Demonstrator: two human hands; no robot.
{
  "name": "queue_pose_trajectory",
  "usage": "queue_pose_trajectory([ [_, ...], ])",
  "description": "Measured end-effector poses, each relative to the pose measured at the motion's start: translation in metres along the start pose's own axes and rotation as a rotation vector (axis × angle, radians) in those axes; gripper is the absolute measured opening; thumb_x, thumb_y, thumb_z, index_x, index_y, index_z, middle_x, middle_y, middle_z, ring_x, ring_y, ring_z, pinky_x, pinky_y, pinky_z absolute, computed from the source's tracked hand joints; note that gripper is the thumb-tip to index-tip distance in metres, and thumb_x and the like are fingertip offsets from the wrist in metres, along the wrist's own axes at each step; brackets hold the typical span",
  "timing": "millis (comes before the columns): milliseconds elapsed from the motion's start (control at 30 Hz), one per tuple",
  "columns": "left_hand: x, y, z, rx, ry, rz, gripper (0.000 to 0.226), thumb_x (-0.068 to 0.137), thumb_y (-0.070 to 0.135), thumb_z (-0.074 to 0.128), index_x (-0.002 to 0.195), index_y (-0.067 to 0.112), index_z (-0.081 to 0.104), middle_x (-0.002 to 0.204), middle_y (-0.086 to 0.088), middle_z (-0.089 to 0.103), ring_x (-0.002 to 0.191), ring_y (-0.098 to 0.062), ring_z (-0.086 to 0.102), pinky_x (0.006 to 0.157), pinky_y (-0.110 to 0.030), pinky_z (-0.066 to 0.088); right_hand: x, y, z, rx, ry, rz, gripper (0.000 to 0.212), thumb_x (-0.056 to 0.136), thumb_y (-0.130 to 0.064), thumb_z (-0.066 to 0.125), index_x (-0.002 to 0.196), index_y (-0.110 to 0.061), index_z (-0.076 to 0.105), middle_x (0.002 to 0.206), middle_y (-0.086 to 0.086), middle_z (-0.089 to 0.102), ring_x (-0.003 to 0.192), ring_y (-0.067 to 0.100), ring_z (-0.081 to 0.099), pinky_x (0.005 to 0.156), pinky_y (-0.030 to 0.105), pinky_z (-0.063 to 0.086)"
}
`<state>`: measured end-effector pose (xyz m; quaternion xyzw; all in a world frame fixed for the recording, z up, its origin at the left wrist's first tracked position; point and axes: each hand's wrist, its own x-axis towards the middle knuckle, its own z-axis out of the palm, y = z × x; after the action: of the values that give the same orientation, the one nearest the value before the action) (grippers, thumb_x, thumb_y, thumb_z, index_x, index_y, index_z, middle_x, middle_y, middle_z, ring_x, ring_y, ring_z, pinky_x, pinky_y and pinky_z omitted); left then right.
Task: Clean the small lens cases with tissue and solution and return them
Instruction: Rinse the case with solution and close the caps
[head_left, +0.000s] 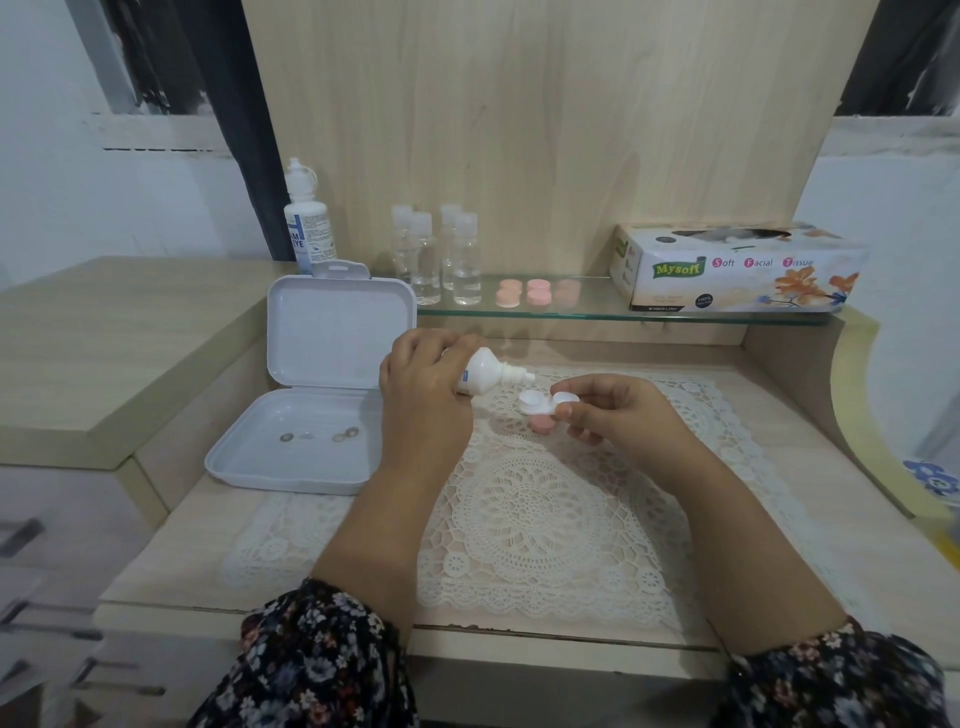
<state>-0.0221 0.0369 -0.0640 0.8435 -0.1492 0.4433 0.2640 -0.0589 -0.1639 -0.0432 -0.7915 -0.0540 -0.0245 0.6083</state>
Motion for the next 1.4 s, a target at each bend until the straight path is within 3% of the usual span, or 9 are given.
queue_pose_trajectory([
  [233, -0.002, 0.007, 0.0, 0.004, -0.043, 0.033, 0.058, 0.06, -0.013, 0.065, 0.107, 0.021, 0.068, 0.105, 0.003, 0.062, 0.108, -0.022, 0.045, 0.086, -0.034, 0.031, -0.001, -0.002, 0.001, 0.011, -0.037, 0.012, 0.022, 0.081, -0.008, 0.074, 0.1, -0.018, 0.07, 0.07, -0.005, 0.073, 0.06, 0.003, 0.061, 0.059, 0.017, 0.047],
  [433, -0.003, 0.011, 0.001, 0.027, -0.052, 0.114, 0.055, 0.06, -0.011, 0.065, 0.107, 0.018, 0.066, 0.106, 0.0, 0.062, 0.108, -0.022, 0.043, 0.087, -0.035, 0.031, -0.001, -0.001, 0.001, 0.009, -0.062, 0.028, 0.026, 0.08, -0.01, 0.075, 0.104, -0.017, 0.071, 0.083, 0.005, 0.076, 0.064, 0.008, 0.061, 0.063, 0.025, 0.044],
  [1067, -0.003, 0.014, 0.0, 0.057, -0.008, 0.155, 0.054, 0.059, -0.011, 0.057, 0.103, 0.019, 0.069, 0.105, 0.002, 0.063, 0.109, -0.023, 0.048, 0.09, -0.039, 0.034, -0.001, -0.001, 0.001, -0.024, -0.081, 0.006, 0.023, 0.08, -0.011, 0.075, 0.101, -0.018, 0.072, 0.089, 0.011, 0.076, 0.061, 0.005, 0.059, 0.06, 0.021, 0.044],
  [1400, -0.003, 0.015, 0.001, 0.072, 0.013, 0.157, 0.055, 0.059, -0.012, 0.062, 0.105, 0.018, 0.069, 0.105, 0.002, 0.064, 0.108, -0.023, 0.048, 0.089, -0.036, 0.032, -0.002, -0.001, 0.001, -0.002, -0.096, 0.009, 0.022, 0.08, -0.011, 0.075, 0.1, -0.019, 0.072, 0.086, 0.006, 0.076, 0.06, 0.005, 0.057, 0.055, 0.015, 0.043],
])
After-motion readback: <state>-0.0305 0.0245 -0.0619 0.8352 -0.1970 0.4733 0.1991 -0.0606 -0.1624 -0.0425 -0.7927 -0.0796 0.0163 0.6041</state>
